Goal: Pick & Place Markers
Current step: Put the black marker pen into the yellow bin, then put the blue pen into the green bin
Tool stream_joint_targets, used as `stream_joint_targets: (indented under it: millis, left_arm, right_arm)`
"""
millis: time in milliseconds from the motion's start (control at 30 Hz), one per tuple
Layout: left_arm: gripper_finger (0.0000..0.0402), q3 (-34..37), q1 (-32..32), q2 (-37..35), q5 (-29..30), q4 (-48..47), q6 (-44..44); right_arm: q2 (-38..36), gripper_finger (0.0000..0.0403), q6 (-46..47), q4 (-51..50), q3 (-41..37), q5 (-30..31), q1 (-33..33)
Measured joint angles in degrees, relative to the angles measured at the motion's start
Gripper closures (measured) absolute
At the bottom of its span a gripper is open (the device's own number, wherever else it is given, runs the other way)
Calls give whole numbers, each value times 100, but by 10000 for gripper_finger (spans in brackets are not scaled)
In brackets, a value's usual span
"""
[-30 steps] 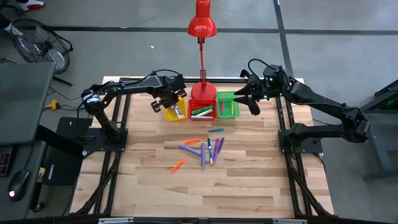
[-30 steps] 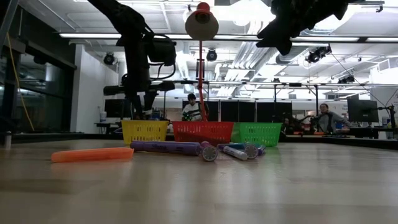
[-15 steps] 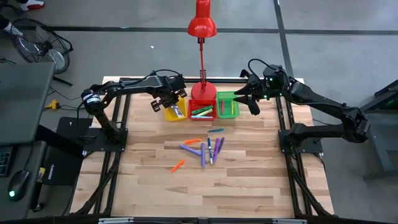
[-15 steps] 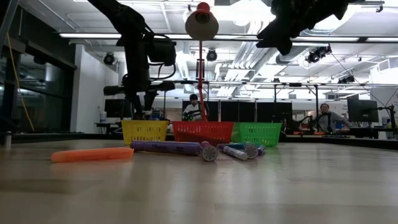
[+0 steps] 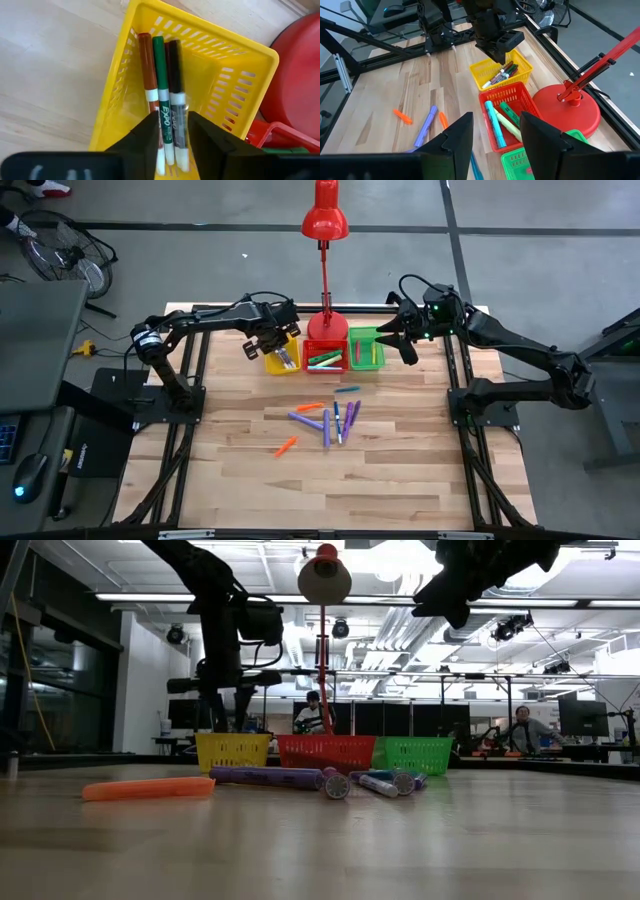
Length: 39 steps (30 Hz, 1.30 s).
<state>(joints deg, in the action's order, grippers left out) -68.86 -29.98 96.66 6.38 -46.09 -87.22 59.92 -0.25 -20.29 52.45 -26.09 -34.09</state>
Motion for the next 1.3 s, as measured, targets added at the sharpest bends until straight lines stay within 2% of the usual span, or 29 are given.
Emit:
stream_joint_targets:
  millis: [133, 267, 433, 600, 933, 1067, 1200, 1300]
  left_arm:
    - [269, 0, 0, 0, 7, 0, 38]
    - [256, 0, 0, 0, 51, 14, 199]
    - [254, 0, 0, 0, 51, 15, 469]
    - [254, -108, 8, 0, -95, 23, 1126]
    - [254, -415, 318, 0, -25, -48, 2508]
    - [254, -437, 525, -84, 8, -130, 2754]
    - [254, -434, 825, -313, 319, -426, 2849]
    - [254, -446, 1132, -618, 805, -519, 2740]
  right_arm:
    - [0, 254, -2, -2, 0, 0, 0]
    - [0, 252, -2, -2, 0, 0, 0]
    - [0, 253, -2, -2, 0, 0, -1]
    - [0, 252, -2, -12, 0, 0, 0]
    - [0, 252, 17, -115, 0, 0, -1]
    - [0, 253, 17, -256, 0, 2, 0]
    - [0, 251, -221, -535, 0, 2, 19]
    - [0, 252, -569, -762, 0, 71, 110]
